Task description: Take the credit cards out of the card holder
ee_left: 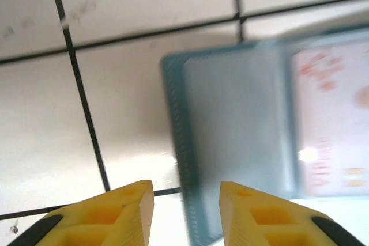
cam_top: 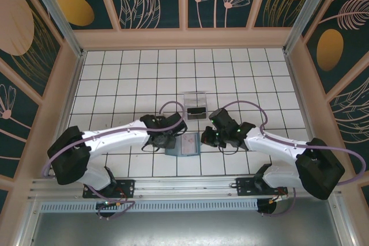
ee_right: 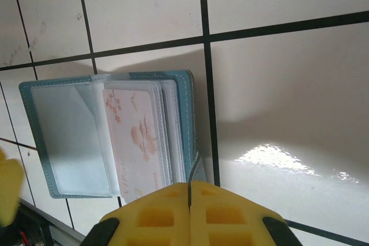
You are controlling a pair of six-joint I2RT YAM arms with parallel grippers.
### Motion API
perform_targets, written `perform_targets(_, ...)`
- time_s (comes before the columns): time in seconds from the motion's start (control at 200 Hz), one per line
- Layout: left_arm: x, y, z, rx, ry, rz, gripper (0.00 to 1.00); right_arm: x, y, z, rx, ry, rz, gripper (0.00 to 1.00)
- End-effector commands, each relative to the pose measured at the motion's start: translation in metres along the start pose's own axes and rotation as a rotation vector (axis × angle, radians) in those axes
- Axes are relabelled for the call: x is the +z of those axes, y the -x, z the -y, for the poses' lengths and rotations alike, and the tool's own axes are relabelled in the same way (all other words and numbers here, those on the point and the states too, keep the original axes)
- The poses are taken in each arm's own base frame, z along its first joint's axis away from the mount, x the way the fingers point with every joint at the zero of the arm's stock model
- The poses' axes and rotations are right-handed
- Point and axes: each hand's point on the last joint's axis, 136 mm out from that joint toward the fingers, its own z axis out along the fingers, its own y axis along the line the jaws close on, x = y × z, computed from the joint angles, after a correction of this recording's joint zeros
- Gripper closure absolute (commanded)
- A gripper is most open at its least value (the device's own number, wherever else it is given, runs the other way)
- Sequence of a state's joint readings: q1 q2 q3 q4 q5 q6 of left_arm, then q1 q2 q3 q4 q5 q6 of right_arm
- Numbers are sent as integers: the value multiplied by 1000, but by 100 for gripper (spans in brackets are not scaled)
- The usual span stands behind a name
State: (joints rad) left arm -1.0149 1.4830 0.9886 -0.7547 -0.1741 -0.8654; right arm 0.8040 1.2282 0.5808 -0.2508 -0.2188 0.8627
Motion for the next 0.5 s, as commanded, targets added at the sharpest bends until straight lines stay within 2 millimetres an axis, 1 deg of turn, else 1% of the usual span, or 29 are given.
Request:
perform_targets(0.0, -32, 21, 10, -14, -43, 62, 61, -3, 5, -8, -24, 9, 1, 100)
perform_targets(0.07, -41, 31, 26, -18, -101, 74, 60, -3, 6, -8, -26, 7, 2, 100)
perform_targets(0.125, -45, 36, 40, -22, -157, 81, 61, -4, 6, -9, -24, 7, 4, 100)
perform_targets(0.175, -44, 39, 53, -26, -213, 80, 61, -4, 6, -9, -23, 7, 5, 100)
perform_targets(0.265, -34, 38, 72, -37, -290, 58, 64, -5, 7, -8, -22, 5, 10, 100)
perform_targets(0.34, -23, 35, 79, -49, -319, 45, 66, -5, 7, -8, -23, 4, 12, 100)
perform_targets(0.385, -15, 34, 78, -61, -312, 42, 66, -5, 7, -8, -22, 3, 11, 100)
perform_targets(0.495, -8, 37, 79, -91, -337, 48, 69, -4, 7, -7, -27, -3, 11, 100)
